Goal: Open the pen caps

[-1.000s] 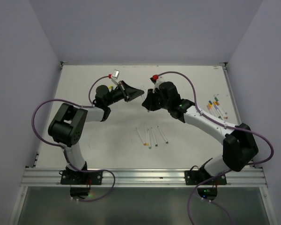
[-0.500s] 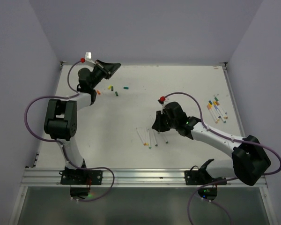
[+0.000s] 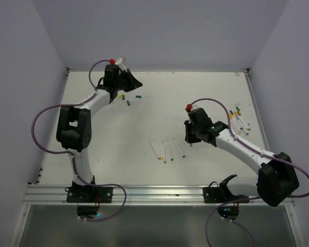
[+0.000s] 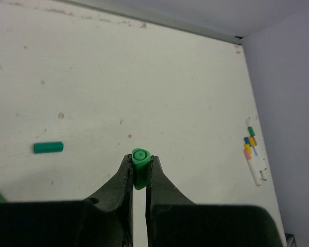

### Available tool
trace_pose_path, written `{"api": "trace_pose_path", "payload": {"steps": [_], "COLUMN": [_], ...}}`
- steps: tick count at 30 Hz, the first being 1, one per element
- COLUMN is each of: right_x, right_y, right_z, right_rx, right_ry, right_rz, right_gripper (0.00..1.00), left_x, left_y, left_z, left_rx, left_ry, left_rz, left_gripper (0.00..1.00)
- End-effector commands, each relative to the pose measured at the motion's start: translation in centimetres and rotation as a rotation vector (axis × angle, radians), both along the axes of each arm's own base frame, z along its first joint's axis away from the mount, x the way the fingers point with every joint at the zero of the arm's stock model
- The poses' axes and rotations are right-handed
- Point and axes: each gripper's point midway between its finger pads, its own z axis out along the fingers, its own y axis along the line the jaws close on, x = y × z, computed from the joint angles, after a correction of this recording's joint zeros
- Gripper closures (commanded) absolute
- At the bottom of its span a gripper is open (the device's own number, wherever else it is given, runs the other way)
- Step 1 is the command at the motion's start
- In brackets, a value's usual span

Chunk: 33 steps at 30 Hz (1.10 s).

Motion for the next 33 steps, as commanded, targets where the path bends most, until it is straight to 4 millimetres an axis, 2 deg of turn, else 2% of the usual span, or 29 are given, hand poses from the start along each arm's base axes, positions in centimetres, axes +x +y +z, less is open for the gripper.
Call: {"api": "trace_pose_path", "payload": {"steps": [1, 2, 3, 6, 9, 16, 18, 20, 21, 22, 26, 27, 29, 30, 33], "right_x": [-1.4, -1.5, -1.9, -1.8, -1.4, -2.0, -2.2, -2.1, -1.9, -1.9, -1.0, -0.1, 0.7, 1.8, 4.9], "right_y": [-0.8, -0.9, -1.1, -1.1, -1.0, -0.2, -0.2, 0.2, 0.0, -0.1, -0.2, 0.2, -0.6, -0.7, -4.2], "right_z": [-1.8, -2.3, -3.2, -4.4, -4.9, -6.9, -7.1, -7.2, -7.2, -7.3, -5.9, -4.6, -3.3, -1.6, 0.7], "right_rx": [-0.035, -0.038, -0.051, -0.071, -0.081, -0.094, -0.094, -0.083, -0.089, -0.094, -0.103, -0.09, -0.097, -0.061, 0.005], "right_ry": [0.046, 0.051, 0.071, 0.095, 0.103, 0.144, 0.145, 0.138, 0.132, 0.13, 0.088, 0.057, 0.045, 0.014, -0.019], "right_rz": [0.015, 0.013, 0.013, 0.009, -0.004, 0.008, -0.003, -0.002, -0.01, -0.013, -0.018, -0.016, -0.029, -0.043, -0.139], "right_gripper": [1.0, 1.0, 1.0, 1.0, 1.0, 1.0, 0.97, 0.89, 0.84, 0.71, 0.48, 0.46, 0.39, 0.39, 0.37], "left_x": [-2.0, -2.1, -2.1, -2.2, -2.1, -1.9, -1.8, -1.8, -1.8, -1.8, -1.7, -1.8, -1.6, -1.9, -1.7], "left_y": [0.9, 1.1, 1.3, 2.0, 2.4, 3.5, 3.6, 3.8, 3.8, 3.7, 3.5, 3.5, 3.5, 3.4, 3.6], "left_z": [-6.3, -7.3, -7.9, -9.5, -10.5, -13.8, -14.4, -15.0, -15.2, -15.3, -15.3, -15.3, -14.7, -14.7, -13.7], "left_rx": [0.202, 0.224, 0.243, 0.305, 0.35, 0.456, 0.468, 0.48, 0.48, 0.477, 0.461, 0.46, 0.448, 0.448, 0.443], "left_ry": [0.158, 0.178, 0.191, 0.222, 0.247, 0.307, 0.315, 0.323, 0.326, 0.324, 0.32, 0.321, 0.301, 0.299, 0.272], "left_rz": [-0.01, -0.002, 0.004, 0.04, 0.054, 0.075, 0.068, 0.073, 0.073, 0.074, 0.072, 0.073, 0.076, 0.075, 0.09], "left_gripper": [1.0, 1.0, 1.0, 1.0, 1.0, 1.0, 1.0, 1.0, 1.0, 1.0, 1.0, 0.98, 0.85, 0.82, 0.64]}}
